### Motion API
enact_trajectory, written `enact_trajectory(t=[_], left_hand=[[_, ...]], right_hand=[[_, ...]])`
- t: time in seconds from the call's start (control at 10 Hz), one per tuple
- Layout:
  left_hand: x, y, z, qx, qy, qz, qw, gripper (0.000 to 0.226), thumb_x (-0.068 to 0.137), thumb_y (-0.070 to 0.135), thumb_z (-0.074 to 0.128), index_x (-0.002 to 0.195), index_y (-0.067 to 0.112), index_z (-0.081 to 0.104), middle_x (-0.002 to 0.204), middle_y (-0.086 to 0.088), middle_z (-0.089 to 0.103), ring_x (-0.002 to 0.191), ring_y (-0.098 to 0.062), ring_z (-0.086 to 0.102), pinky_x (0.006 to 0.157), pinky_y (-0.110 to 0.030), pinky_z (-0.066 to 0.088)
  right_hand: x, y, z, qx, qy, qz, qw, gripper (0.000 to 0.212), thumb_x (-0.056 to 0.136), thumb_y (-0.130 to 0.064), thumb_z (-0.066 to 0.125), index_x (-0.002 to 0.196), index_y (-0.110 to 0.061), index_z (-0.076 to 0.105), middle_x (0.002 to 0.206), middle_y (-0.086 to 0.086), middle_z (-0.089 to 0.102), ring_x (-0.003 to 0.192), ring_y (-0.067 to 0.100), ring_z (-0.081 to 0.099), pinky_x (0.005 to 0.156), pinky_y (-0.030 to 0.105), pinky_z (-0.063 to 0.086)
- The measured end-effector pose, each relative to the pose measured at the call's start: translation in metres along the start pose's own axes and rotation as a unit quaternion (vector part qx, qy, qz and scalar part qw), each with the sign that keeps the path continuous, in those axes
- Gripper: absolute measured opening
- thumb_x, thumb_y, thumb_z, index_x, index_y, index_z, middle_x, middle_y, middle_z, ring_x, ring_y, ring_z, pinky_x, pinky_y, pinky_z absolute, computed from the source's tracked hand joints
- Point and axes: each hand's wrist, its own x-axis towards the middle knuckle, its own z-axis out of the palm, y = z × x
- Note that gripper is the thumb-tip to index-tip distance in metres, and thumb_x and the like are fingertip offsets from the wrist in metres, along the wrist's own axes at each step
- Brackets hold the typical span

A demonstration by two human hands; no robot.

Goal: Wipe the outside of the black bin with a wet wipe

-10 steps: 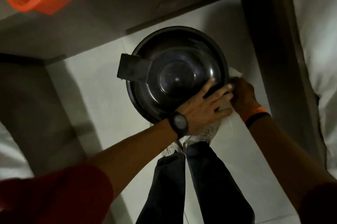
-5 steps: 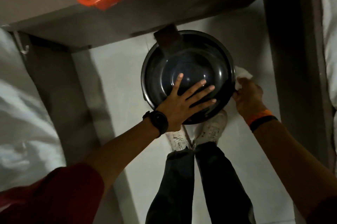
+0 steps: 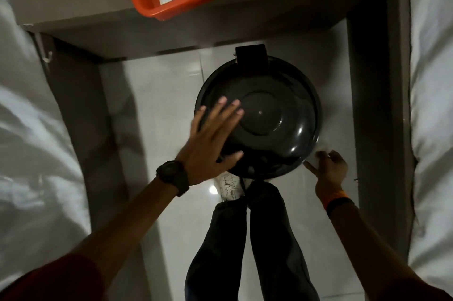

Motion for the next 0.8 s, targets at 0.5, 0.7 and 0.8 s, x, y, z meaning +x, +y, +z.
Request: enact_trajectory(t=[0.5,0.7,0.8], left_hand=[[0.006,-0.008,-0.056,-0.197,0.221,-0.241,0.924,0.058,0.098,0.041,0.029,0.15,0.014,0.032,0.157,-0.005,0.036,0.147,-0.014,0.03,0.119,-0.054,0.025],[0.013,-0.003,-0.055,-0.227,0.283,-0.284,0.887,0.055,0.1,0.042,0.031,0.147,0.013,0.036,0.151,-0.005,0.044,0.14,-0.02,0.041,0.114,-0.059,0.03],[0.009,-0.004,-0.06,-0.206,0.278,-0.289,0.893,0.056,0.1,0.04,0.033,0.147,0.011,0.036,0.151,-0.005,0.044,0.14,-0.022,0.041,0.114,-0.058,0.03]], right_hand=[[-0.081,-0.028,0.048,-0.086,-0.166,-0.256,0.948,0.013,0.102,-0.011,0.065,0.114,-0.007,0.069,0.098,-0.01,0.071,0.089,0.002,0.076,0.058,0.013,0.062],[-0.03,-0.036,0.105,-0.28,-0.179,-0.171,0.928,0.03,0.104,-0.011,0.06,0.13,0.004,0.065,0.118,0.013,0.073,0.105,0.032,0.075,0.076,0.032,0.067],[-0.02,-0.046,0.104,-0.367,-0.117,-0.168,0.907,0.029,0.103,-0.009,0.061,0.13,-0.001,0.066,0.127,0.023,0.073,0.117,0.04,0.073,0.099,0.051,0.062]])
